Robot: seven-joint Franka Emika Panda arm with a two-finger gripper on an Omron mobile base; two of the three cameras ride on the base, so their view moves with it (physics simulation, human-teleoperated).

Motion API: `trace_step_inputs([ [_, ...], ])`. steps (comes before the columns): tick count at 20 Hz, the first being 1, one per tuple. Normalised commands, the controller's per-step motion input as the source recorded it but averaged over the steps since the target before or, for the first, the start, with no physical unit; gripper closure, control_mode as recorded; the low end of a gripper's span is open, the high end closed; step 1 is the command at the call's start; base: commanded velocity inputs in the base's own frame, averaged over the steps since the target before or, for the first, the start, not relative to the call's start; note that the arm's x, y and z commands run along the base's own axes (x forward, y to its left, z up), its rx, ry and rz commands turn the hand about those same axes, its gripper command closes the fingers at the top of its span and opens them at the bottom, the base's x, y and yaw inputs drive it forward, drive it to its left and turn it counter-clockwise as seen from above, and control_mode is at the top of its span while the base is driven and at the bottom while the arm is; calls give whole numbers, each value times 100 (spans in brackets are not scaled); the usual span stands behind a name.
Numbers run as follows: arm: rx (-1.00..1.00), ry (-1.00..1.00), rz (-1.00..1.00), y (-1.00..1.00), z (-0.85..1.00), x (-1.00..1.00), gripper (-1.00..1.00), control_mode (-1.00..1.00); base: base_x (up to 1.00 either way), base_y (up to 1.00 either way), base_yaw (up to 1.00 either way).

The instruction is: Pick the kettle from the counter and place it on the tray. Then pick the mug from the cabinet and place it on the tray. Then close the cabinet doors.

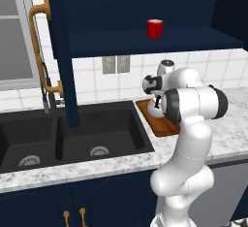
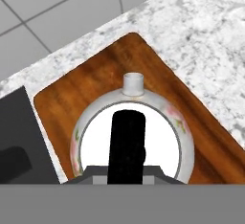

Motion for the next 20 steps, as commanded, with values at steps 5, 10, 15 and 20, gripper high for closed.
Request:
trace_step_inputs([
  [5, 0, 2, 1, 0, -32, 9, -100, -100, 0, 0, 0],
  [10, 0, 0, 0, 0, -13, 0, -100, -100, 0, 0, 0],
  [15, 0, 0, 0, 0, -1, -5, -100, -100, 0, 0, 0],
  [20, 0, -5, 0, 2, 0, -12, -100, -100, 0, 0, 0],
])
